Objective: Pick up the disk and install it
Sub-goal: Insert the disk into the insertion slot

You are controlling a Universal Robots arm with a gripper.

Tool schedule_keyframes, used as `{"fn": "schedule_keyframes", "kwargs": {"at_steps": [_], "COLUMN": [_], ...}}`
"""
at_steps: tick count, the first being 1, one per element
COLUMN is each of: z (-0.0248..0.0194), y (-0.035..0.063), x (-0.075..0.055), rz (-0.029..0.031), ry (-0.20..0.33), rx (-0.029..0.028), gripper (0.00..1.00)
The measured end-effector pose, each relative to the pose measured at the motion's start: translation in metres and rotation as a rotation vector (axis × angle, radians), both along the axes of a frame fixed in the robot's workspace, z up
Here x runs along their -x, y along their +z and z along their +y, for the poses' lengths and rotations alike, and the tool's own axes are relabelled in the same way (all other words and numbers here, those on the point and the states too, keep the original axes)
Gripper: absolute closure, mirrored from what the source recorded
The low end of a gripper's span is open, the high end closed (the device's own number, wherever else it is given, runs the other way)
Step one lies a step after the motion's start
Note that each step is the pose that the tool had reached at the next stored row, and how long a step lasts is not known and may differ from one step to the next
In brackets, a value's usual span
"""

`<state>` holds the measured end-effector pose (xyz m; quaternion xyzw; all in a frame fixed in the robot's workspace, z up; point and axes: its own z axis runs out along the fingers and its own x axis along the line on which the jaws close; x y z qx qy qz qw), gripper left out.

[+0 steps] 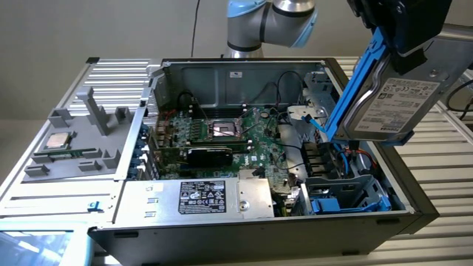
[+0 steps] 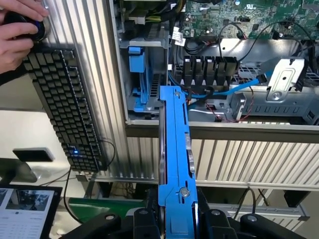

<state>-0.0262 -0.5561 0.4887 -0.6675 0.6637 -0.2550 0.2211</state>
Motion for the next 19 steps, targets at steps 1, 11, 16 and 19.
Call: {"fn": "schedule_keyframes", "kwargs": {"at_steps": [1, 11, 16, 19], "z": [0.0001, 0.0014, 0.0005, -0.0002], "y": [-0.0006, -0.0075, -0.0134, -0.0167], "x": [0.001, 0.008, 0.008, 0.01], "rz": [-0.0033, -0.0275, -0.0414, -0.0448], "ry": [-0.001, -0.017, -0.024, -0.028], "rx": [-0.0003, -0.0046, -0.005, -0.0049], "gripper": [0.62, 0.62, 0.62, 0.62]}}
